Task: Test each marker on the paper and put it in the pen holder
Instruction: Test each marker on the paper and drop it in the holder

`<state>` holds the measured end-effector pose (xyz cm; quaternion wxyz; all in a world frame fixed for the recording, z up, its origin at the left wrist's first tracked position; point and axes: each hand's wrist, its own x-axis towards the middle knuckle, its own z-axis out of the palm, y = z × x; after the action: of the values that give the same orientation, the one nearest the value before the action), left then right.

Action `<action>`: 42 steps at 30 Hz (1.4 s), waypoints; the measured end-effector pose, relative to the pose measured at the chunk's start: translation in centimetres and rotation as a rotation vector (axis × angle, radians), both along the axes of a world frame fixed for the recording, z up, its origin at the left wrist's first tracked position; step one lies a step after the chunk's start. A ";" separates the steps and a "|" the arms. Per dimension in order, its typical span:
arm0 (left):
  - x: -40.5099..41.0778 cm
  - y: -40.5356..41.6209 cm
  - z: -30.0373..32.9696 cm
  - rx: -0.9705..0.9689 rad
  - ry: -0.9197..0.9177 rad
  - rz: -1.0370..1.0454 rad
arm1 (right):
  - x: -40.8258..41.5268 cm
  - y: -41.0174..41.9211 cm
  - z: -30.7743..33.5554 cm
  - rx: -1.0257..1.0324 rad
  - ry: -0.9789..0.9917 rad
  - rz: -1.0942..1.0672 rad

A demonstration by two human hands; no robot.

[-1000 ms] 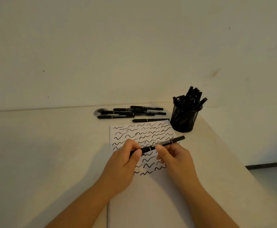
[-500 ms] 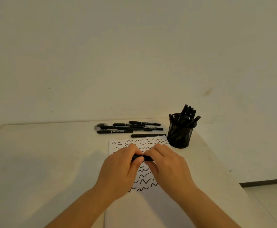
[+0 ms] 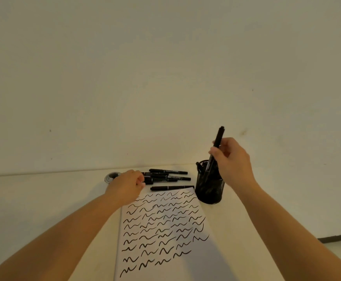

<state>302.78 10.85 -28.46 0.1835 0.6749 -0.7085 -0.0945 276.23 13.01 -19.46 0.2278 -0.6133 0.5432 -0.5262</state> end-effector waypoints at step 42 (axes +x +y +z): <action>0.1 -3.2 -0.7 -0.190 0.026 0.049 | 1.0 0.7 -4.1 -0.538 0.603 -0.269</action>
<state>302.90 7.67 -29.14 0.2580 0.6703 -0.6951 -0.0311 277.18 13.71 -23.54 -0.1800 -0.7011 0.5039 -0.4714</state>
